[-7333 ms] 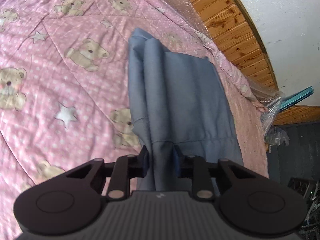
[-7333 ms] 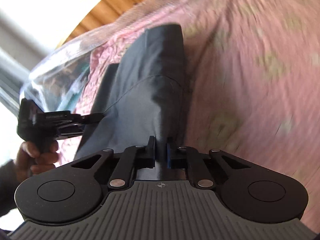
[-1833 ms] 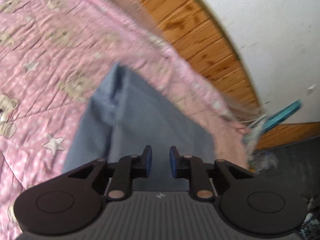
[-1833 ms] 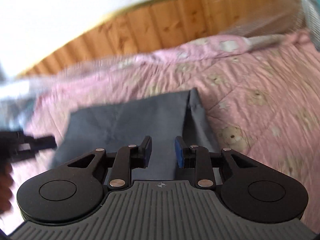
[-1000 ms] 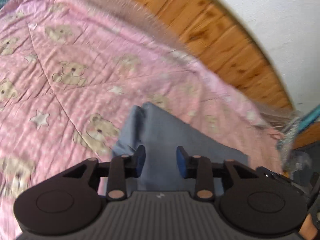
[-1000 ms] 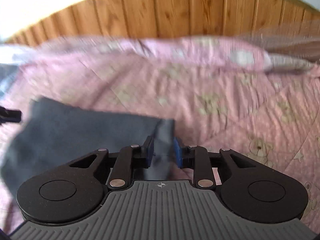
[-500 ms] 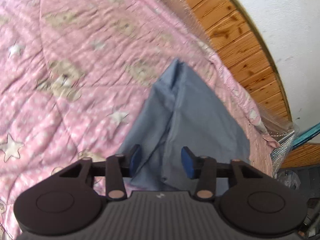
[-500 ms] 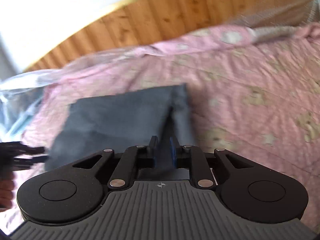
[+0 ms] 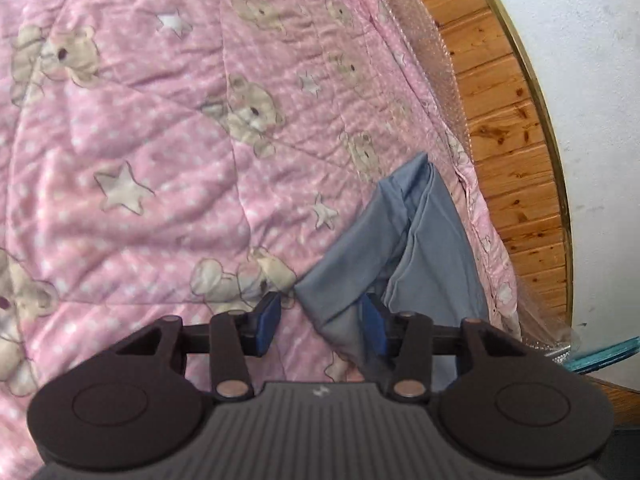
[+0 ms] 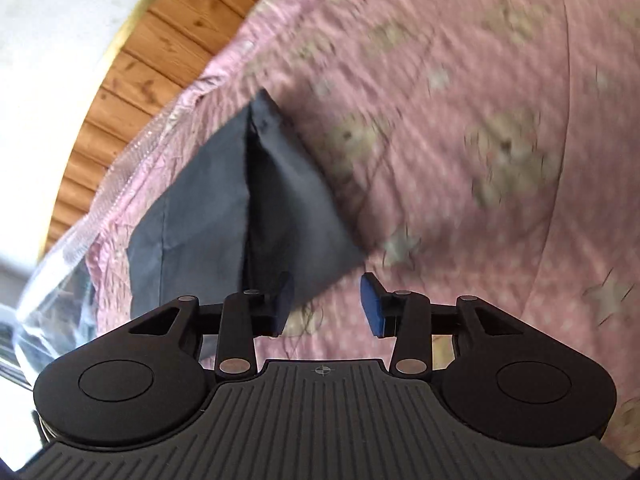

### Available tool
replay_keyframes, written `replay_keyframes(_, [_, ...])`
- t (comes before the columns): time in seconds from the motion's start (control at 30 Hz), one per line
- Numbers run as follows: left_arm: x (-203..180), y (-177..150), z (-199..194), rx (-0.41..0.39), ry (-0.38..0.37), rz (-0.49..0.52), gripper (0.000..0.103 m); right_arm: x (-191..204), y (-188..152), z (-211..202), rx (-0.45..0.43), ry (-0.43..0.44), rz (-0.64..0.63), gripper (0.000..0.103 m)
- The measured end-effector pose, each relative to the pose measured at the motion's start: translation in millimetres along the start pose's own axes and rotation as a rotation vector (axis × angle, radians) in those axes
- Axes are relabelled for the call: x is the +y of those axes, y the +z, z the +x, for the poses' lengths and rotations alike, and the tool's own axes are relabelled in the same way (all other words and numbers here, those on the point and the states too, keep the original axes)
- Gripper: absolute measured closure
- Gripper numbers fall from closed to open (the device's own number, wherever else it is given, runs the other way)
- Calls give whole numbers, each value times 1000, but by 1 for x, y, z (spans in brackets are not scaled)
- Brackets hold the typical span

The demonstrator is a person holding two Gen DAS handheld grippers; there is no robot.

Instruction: Fold clothes

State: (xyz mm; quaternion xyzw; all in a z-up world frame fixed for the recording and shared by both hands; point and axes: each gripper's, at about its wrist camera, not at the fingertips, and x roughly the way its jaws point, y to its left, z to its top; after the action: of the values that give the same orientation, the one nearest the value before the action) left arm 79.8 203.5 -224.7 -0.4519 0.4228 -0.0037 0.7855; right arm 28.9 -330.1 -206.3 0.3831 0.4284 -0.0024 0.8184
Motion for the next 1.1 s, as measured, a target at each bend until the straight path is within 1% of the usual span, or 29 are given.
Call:
replay_keyframes(0.03, [-4,2,5,-11,5,5,61,-5,-4,4,0,11,43,61])
replay_keyframes(0.07, [-7,4,10,-22,10,11,65,-7,-4,9,-21,21,83,61])
replay_keyframes(0.1, [-9,7,13,-27,20,14,90,-10,-4,14,-36,25,120,77])
replay_keyframes(0.13, [-8,11,15,-25,36,16,95,-12,-2,18,-38,18,150,95])
replay_keyframes(0.17, [-7,13,18,-15,47,19,97,-13,0,22,-40,10,169,96])
replay_keyframes(0.2, [-5,14,21,3,52,31,98,-11,0,25,-41,-2,162,98])
replay_keyframes(0.27, [-6,15,22,21,58,87,98,-6,3,25,-36,-27,126,98])
replay_keyframes(0.33, [-7,18,21,33,62,113,98,-2,5,25,-32,-51,96,98])
replay_keyframes(0.4, [-8,19,16,48,62,119,96,-1,6,21,-38,-67,96,97])
replay_keyframes(0.43, [-8,18,11,55,57,124,94,0,7,19,-37,-79,102,94])
replay_keyframes(0.5, [-10,12,-3,65,41,138,82,9,9,4,-70,-123,103,84])
replay_keyframes(0.53, [-10,8,-11,71,33,146,73,14,9,-7,-94,-131,104,84])
replay_keyframes(0.57, [-11,4,-18,74,27,160,68,19,7,-18,-110,-94,117,84])
replay_keyframes(0.6, [-13,-2,-25,74,22,182,59,22,2,-26,-101,-39,137,81])
replay_keyframes(0.63, [-14,-8,-32,74,17,203,56,26,-5,-27,-63,21,153,71])
replay_keyframes(0.7, [-13,-18,-42,83,12,212,56,31,-19,-15,23,117,175,59])
replay_keyframes(0.73, [-12,-24,-46,89,10,210,56,33,-24,-6,54,148,184,59])
replay_keyframes(0.83, [-12,-34,-62,92,2,214,56,29,-29,25,102,160,229,59])
replay_keyframes(0.87, [-12,-36,-69,91,-2,224,56,28,-28,31,103,161,245,59])
replay_keyframes(0.9, [-13,-38,-75,89,-7,235,55,29,-26,33,83,158,240,59])
replay_keyframes(0.97, [-15,-40,-87,79,-11,257,55,32,-24,35,45,153,220,67])
replay_keyframes(1.0, [-15,-40,-93,73,-17,261,54,36,-24,35,32,144,182,81])
replay_keyframes(1.03, [-15,-41,-99,68,-23,265,54,41,-24,34,21,121,132,88])
replay_keyframes(1.1, [-15,-42,-107,70,-62,249,53,48,-23,35,9,83,57,91])
